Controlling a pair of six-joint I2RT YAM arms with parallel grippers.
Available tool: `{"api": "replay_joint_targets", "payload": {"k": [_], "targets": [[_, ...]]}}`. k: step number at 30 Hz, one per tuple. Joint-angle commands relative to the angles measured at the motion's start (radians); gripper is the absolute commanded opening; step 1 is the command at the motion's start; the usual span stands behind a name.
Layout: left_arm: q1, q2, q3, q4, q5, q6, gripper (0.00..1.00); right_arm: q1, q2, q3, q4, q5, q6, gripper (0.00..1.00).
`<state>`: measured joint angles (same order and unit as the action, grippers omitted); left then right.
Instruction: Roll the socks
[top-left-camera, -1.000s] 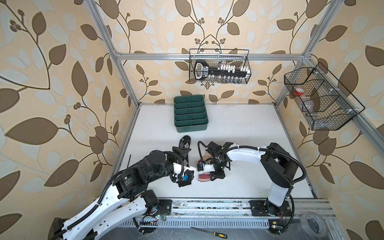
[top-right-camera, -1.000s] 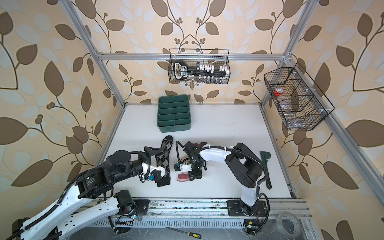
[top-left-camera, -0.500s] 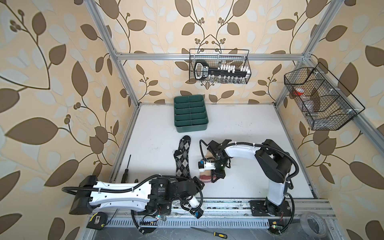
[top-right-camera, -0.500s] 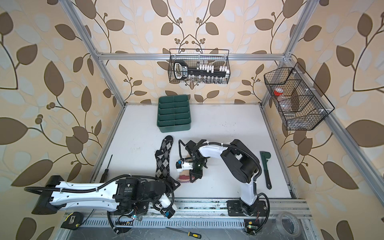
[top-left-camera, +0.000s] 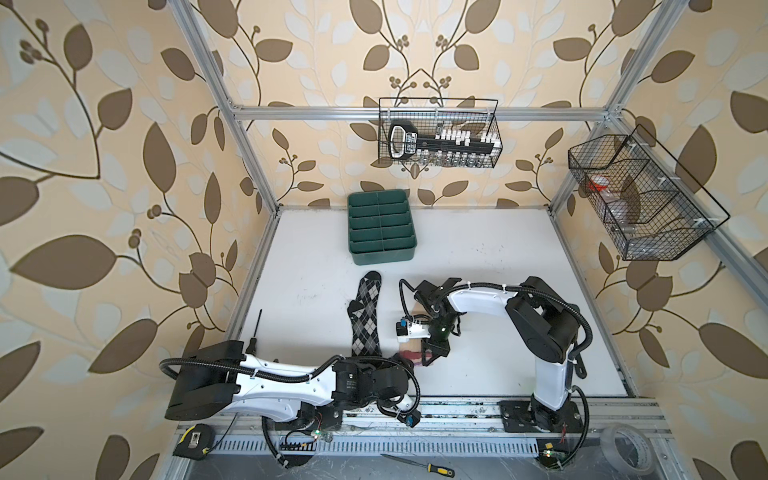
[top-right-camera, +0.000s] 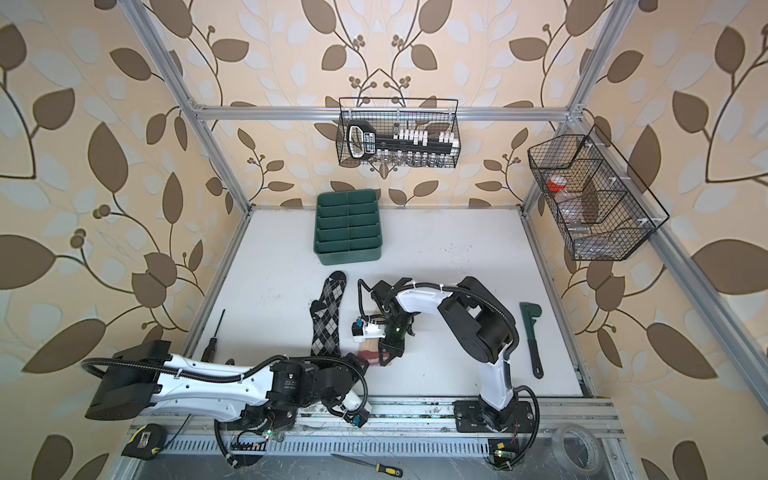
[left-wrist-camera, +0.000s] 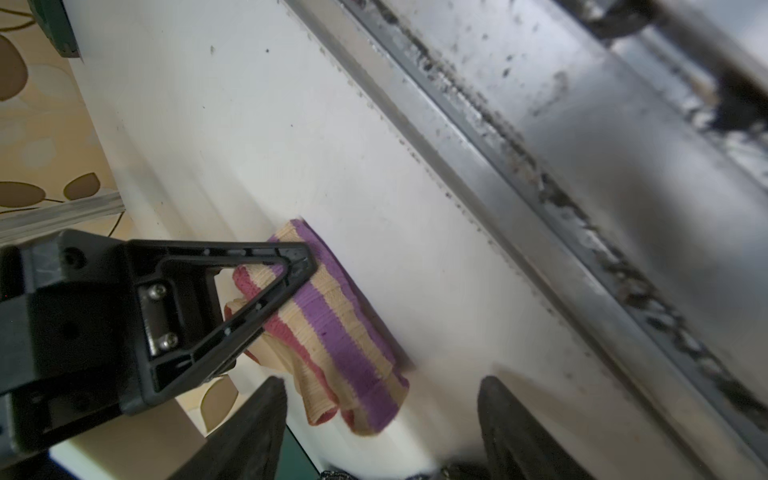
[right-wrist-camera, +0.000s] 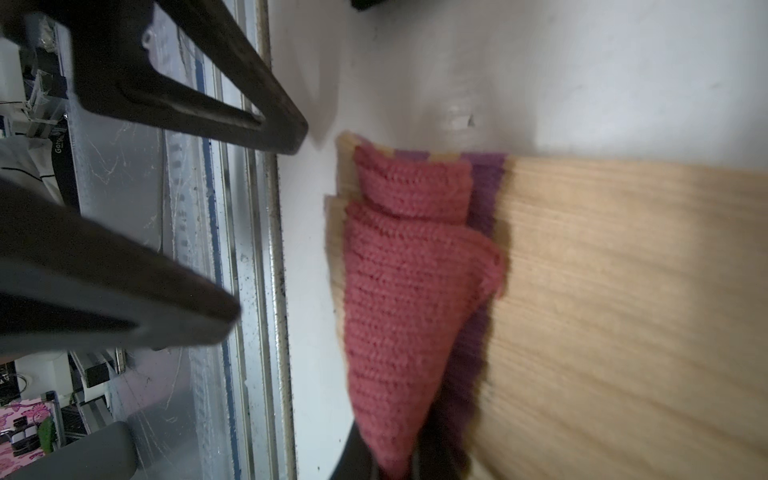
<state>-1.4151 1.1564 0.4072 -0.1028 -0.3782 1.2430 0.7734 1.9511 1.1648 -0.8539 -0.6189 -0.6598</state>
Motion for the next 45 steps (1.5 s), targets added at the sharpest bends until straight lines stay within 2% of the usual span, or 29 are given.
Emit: {"api": "replay_joint_targets", "payload": {"k": [1,7,11,20,27,31,33,37,39,45], "targets": [[-0.007,0.023,-0.019,0.121,-0.076,-0.041,0.68,-0.002,0.015,0.004,-0.024,-0.015,-0.005,0.08],[-0.007,0.056,-0.045,0.186,-0.119,-0.063,0.47,-0.003,0.003,-0.005,-0.014,-0.017,-0.004,0.08],[-0.007,0.088,-0.052,0.226,-0.137,-0.067,0.43,-0.003,0.002,-0.014,-0.009,-0.023,-0.003,0.08],[-0.005,0.221,-0.055,0.381,-0.202,-0.085,0.42,-0.003,-0.009,-0.025,-0.005,-0.031,-0.009,0.08],[-0.004,0.238,-0.063,0.403,-0.215,-0.099,0.43,-0.004,-0.007,-0.024,-0.007,-0.035,-0.014,0.07],[0.002,0.238,-0.071,0.399,-0.212,-0.112,0.57,-0.005,-0.012,-0.024,-0.009,-0.039,-0.016,0.07],[0.002,0.239,-0.072,0.398,-0.210,-0.120,0.60,-0.006,-0.014,-0.024,-0.009,-0.036,-0.017,0.07],[0.008,0.253,-0.071,0.393,-0.192,-0.128,0.52,-0.007,-0.017,-0.024,-0.009,-0.035,-0.014,0.07],[0.013,0.273,-0.068,0.391,-0.179,-0.140,0.42,-0.007,-0.019,-0.022,-0.010,-0.036,-0.014,0.07],[0.021,0.340,-0.045,0.381,-0.181,-0.185,0.28,-0.006,-0.033,-0.033,-0.007,-0.040,-0.012,0.07]]}}
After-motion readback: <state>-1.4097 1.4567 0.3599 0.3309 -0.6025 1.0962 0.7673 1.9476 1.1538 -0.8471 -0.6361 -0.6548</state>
